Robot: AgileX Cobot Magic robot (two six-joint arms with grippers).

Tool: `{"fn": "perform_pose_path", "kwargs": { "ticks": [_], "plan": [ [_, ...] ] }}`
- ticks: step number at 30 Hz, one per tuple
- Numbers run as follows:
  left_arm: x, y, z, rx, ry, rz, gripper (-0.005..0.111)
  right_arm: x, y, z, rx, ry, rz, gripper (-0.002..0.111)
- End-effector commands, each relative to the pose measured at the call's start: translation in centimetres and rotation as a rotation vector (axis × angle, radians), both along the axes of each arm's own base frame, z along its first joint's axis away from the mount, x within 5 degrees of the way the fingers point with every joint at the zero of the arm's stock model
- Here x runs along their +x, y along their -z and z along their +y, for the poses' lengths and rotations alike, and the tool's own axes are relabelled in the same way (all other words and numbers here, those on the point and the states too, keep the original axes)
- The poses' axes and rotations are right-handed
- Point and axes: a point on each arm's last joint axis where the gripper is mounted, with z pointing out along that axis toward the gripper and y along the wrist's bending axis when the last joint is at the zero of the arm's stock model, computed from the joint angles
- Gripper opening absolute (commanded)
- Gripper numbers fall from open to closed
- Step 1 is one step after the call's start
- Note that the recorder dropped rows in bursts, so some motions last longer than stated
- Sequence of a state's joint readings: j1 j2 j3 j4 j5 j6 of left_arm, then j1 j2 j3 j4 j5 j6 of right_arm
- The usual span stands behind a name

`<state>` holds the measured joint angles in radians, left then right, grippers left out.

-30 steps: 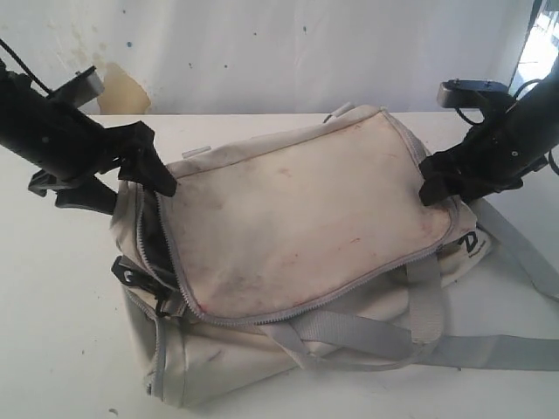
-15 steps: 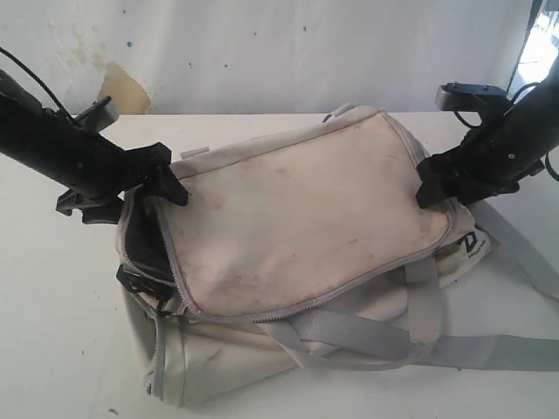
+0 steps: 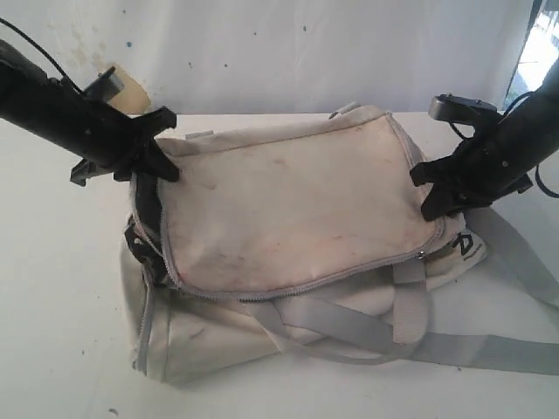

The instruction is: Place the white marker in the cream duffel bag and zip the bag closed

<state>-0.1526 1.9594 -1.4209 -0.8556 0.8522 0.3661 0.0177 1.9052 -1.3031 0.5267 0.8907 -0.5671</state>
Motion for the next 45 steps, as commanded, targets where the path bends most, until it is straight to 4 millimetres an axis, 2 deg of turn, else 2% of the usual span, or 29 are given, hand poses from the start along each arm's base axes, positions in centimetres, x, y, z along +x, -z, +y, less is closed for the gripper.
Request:
{"fn": "perform_pose_path", "kwargs": {
  "ticks": [1,4,11,15,18,21,22,25,27,32,34,35,37,40,44,45],
  "plan": [
    [1.4,-2.7,0.8,-0.065,-0.092,-0.022,0.001,0.0,-2.1,0.6,0.139,0.097,0.040,0.000],
    [2.3,-3.9,1.3,-0.077,-0.117,-0.062,0.001,0.0,-2.9,0.7,0.198,0.272,0.117,0.000],
    [4.2,-6.2,2.7,-0.063,-0.189,-0.206,0.001,-0.2,-3.0,0.5,0.166,0.282,0.129,0.000],
    [4.0,-6.1,2.9,0.016,-0.085,-0.269,0.004,0.0,-3.1,0.6,0.195,0.304,0.113,0.000],
    [3.6,-5.7,3.0,0.080,-0.001,-0.266,0.019,0.1,-3.2,0.7,0.216,0.318,0.107,0.000],
    [3.2,-5.2,3.3,0.152,0.060,-0.237,0.042,0.2,-3.3,0.7,0.218,0.320,0.104,0.000],
    [3.0,-5.1,3.5,0.183,0.083,-0.229,0.053,0.2,-3.3,0.7,0.218,0.321,0.102,0.000],
    [2.6,-5.5,4.0,0.260,0.106,-0.239,0.077,0.4,-3.3,0.6,0.218,0.335,0.080,0.000],
    [2.2,-6.0,4.1,0.267,0.102,-0.224,0.085,0.5,-3.1,0.6,0.222,0.348,0.073,0.000],
    [0.9,-7.8,3.9,0.232,0.136,-0.212,0.082,0.6,-3.1,0.6,0.227,0.358,0.065,0.000],
    [-0.3,-9.3,3.7,0.211,0.171,-0.206,0.067,0.7,-3.1,0.6,0.228,0.362,0.059,0.000],
    [-1.2,-10.0,3.5,0.190,0.203,-0.182,0.056,0.7,-3.1,0.6,0.229,0.366,0.054,0.000],
    [-2.7,-10.4,3.0,0.114,0.233,-0.137,0.047,0.8,-3.1,0.6,0.230,0.369,0.052,0.000],
    [-4.9,-9.2,1.6,0.095,0.303,-0.113,0.043,0.8,-3.0,0.6,0.232,0.371,0.053,0.000],
    [-7.5,-5.6,-1.8,0.124,0.335,-0.107,0.043,0.8,-2.9,0.6,0.227,0.359,0.048,0.000],
    [-7.9,-5.3,-2.4,0.126,0.348,-0.114,0.043,0.9,-2.9,0.6,0.226,0.361,0.044,0.000]
  ]
}}
